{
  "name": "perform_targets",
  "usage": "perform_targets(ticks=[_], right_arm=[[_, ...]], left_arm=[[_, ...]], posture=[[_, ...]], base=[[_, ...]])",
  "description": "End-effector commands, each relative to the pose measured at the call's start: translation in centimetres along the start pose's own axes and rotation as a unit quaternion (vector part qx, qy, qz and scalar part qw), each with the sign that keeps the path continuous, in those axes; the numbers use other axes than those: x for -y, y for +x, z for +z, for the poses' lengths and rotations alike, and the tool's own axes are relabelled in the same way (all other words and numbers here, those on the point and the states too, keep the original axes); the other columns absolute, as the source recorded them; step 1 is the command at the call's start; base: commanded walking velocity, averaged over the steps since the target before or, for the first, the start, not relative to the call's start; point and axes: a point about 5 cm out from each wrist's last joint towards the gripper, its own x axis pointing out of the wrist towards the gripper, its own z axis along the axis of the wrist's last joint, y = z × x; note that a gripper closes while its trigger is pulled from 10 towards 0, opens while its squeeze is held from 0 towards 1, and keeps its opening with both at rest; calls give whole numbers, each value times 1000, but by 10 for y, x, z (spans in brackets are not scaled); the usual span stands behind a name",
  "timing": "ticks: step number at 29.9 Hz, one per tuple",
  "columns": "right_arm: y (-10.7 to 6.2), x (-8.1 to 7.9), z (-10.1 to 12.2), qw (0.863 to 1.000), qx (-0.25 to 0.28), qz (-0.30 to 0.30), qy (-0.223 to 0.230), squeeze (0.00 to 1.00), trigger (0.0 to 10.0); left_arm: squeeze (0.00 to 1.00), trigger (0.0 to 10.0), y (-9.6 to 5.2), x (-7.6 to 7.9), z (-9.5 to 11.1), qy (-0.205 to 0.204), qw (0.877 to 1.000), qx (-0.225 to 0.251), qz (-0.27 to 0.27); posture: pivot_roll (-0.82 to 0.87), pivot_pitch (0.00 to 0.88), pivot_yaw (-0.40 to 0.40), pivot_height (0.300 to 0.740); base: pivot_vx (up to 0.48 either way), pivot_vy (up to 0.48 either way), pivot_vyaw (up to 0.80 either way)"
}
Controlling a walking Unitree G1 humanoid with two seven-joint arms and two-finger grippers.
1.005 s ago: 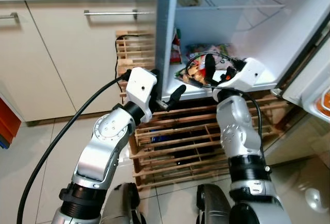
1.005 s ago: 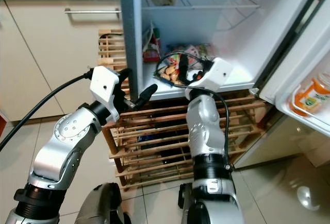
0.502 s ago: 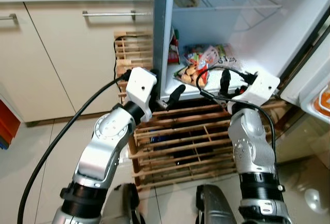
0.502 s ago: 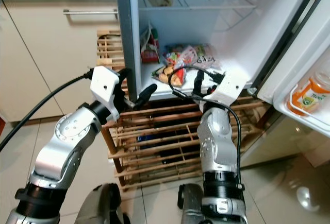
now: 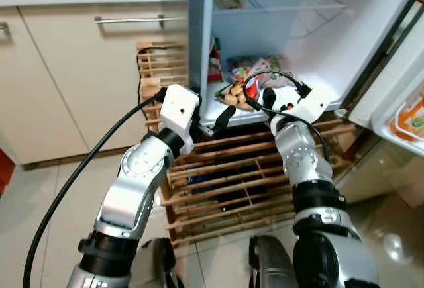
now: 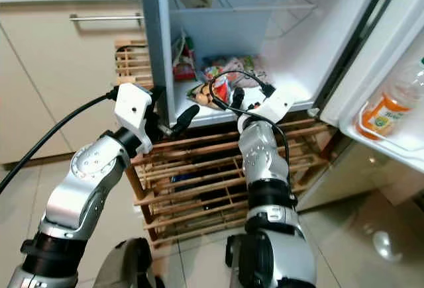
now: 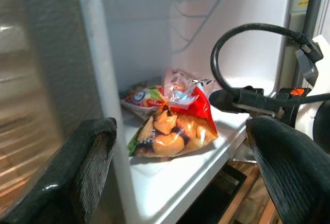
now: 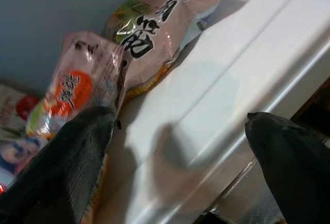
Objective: Restocking fridge
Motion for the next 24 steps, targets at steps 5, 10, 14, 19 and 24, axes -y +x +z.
perform_targets(ticks=[5, 10, 14, 19, 24], right_arm=[[0, -40, -19, 992, -52, 77, 81, 63, 10000], [-3, -55, -22, 988, -64, 125, 70, 63, 10000], [-7, -53, -17, 988, -28, 142, -50, 59, 10000], [-24, -18, 8, 942, 106, 121, -295, 55, 10000], [-42, 14, 16, 923, 137, 87, -350, 55, 10000]], left_arm=[[0, 10000, 4, 3, 7, 8, 1000, 11, -8], [0, 10000, 5, 3, 7, 9, 1000, 11, -7], [0, 10000, 5, 4, 5, 19, 1000, 8, -6], [0, 10000, 0, 2, -4, 11, 1000, -5, 16], [0, 10000, -6, -3, -11, -25, 998, -15, 49]], posture=[[-130, 0, -21, 630], [-136, 0, -20, 630], [-143, 0, -20, 630], [-158, 0, -24, 630], [-166, 0, -21, 630]], base=[[0, 0, 0], [0, 0, 0], [0, 0, 0], [0, 0, 0], [0, 0, 0]])
